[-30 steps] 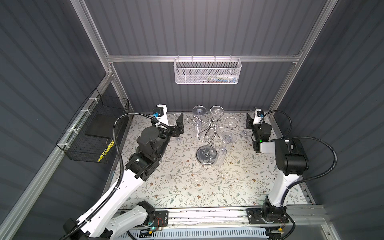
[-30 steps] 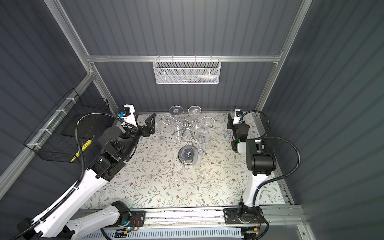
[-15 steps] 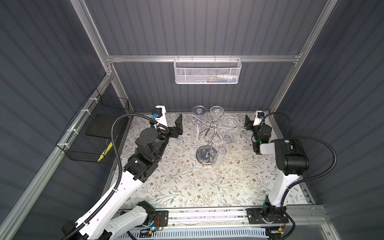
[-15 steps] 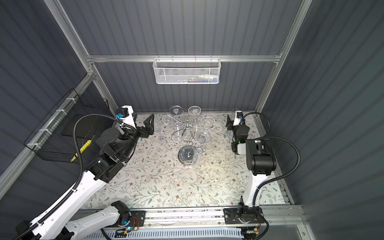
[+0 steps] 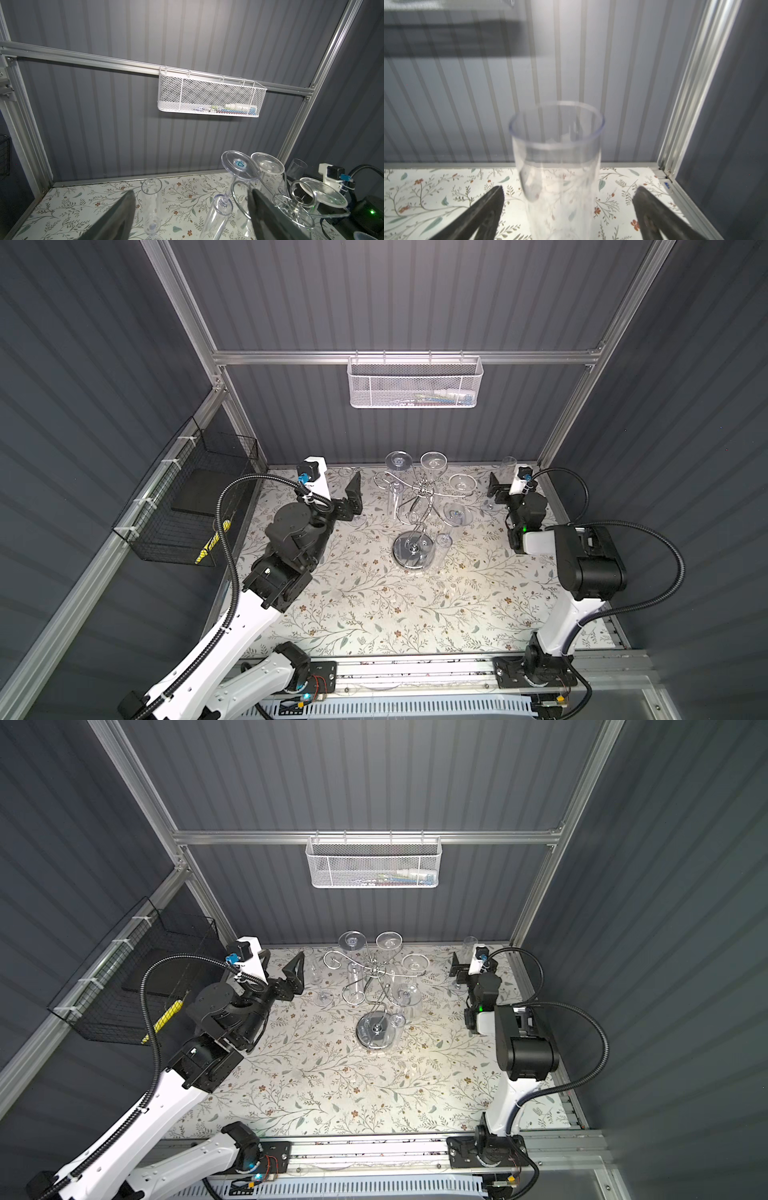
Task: Take the wine glass off the wine glass rack
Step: 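Raise the right gripper off the flute and turn it toward the rack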
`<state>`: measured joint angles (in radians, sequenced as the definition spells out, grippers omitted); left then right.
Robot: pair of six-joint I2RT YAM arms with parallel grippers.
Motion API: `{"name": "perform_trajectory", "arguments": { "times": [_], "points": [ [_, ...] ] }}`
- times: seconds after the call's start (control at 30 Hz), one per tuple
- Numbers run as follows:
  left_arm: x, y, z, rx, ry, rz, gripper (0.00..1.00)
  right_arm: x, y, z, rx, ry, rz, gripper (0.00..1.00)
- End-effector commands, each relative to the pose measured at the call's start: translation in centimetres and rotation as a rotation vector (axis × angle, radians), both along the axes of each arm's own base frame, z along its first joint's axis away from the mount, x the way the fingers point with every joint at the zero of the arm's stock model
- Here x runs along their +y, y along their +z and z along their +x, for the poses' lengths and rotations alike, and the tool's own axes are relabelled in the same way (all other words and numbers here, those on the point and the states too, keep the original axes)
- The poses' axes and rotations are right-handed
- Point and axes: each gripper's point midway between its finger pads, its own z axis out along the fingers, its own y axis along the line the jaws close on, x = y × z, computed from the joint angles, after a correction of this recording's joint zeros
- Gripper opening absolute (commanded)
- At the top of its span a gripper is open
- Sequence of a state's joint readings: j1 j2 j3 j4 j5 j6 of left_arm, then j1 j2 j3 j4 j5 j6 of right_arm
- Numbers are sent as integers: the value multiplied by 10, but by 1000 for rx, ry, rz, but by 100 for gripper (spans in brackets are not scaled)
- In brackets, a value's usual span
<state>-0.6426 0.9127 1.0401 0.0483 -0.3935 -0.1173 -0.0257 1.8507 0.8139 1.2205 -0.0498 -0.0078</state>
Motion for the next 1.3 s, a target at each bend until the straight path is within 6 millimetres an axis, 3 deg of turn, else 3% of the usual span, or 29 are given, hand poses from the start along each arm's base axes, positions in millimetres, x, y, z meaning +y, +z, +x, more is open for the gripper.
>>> {"name": "perform_trajectory", "arguments": {
  "times": [0.0, 0.13, 0.37, 0.57, 0.7, 0.8, 0.93, 1.1, 1.27],
  "points": [
    [10, 11, -12, -28, 7, -42, 87, -7, 20, -13, -34, -36, 4, 99],
    [11, 12, -22, -31, -21, -28, 88, -11, 44, -33, -35, -60, 23, 99],
    [22, 10, -39, -32, -27, 4, 88, -42, 70, -81, 119, -245, 208, 99],
    [22, 6, -49, -43, -65, 30, 90, -41, 105, -147, 288, -293, 408, 99],
    [21, 6, -47, -52, -56, 52, 90, -36, 116, -188, 374, -317, 445, 99],
    [21, 8, -43, -65, -41, 56, 91, -21, 115, -209, 439, -251, 492, 99],
    [15, 5, -35, -57, -38, 70, 91, 30, 126, -224, 458, 56, 531, 99],
    [11, -3, -28, -41, -41, 49, 90, 77, 138, -241, 554, 318, 634, 99],
    [9, -8, -27, -37, -46, 26, 91, 106, 150, -251, 600, 474, 751, 99]
  ]
}}
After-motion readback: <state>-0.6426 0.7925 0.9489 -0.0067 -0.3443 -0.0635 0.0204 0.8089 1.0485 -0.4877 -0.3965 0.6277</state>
